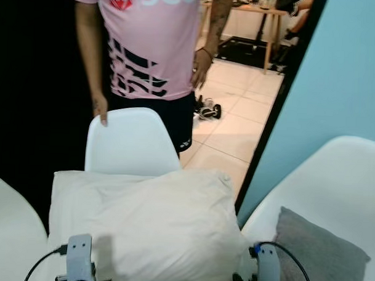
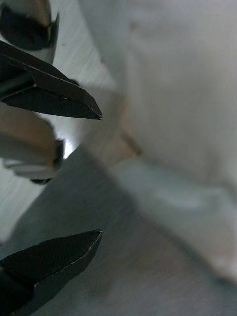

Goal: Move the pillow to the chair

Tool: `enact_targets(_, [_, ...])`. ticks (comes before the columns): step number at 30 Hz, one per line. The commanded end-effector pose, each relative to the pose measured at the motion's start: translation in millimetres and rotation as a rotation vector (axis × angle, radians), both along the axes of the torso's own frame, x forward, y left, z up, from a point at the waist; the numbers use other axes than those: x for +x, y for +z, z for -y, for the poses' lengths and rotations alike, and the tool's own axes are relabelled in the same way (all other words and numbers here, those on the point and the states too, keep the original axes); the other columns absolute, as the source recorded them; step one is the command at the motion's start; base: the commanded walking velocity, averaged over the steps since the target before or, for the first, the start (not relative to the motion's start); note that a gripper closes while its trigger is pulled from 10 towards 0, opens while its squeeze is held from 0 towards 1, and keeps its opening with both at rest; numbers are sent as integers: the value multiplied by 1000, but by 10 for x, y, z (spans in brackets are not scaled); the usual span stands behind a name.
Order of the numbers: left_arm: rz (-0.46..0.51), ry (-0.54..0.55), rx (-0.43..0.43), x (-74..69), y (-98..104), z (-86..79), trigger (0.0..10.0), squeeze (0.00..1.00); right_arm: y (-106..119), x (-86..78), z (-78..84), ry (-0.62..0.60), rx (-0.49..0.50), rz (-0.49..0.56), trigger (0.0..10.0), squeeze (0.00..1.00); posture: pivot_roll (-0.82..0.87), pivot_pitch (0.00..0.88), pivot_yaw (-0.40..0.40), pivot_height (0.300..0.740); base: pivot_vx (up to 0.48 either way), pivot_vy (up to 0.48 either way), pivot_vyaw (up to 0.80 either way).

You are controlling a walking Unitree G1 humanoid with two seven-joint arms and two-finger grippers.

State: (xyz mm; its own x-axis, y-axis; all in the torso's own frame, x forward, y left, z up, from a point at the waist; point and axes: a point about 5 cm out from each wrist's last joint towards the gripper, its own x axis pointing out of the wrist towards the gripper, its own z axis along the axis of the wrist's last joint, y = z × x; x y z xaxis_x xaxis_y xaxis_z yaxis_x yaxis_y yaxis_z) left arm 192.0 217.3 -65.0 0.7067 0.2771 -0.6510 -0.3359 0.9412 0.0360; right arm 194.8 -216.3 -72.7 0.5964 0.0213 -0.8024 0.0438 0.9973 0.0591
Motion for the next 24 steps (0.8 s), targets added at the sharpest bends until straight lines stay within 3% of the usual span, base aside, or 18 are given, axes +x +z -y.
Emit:
enact_targets(1, [-65, 41, -17, -151, -90, -41, 10000, 0, -48, -95, 25, -11, -16, -40, 10000, 0, 139, 0, -20, 740, -375, 0, 0])
enact_targets(3, [-109, 48, -25, -254, -150, -42, 10000, 0, -81, -169, 40, -11, -28, -63, 10000, 0, 134, 0, -16, 740, -377, 0, 0])
enact_targets(10, [-179, 36, -15, -360, -215, -46, 10000, 0, -112, -226, 28, 13, -57, -91, 10000, 0, 131, 0, -14, 740, -377, 0, 0])
enact_targets(22, [-188, 6, -2, -331, -207, -67, 10000, 0, -70, -135, 19, 34, -61, -64, 10000, 0, 134, 0, -14, 740, -373, 0, 0])
enact_targets(24, [-170, 11, -6, -289, -188, -66, 10000, 0, -15, -25, 9, 48, -57, -25, 10000, 0, 131, 0, -14, 740, -375, 0, -763])
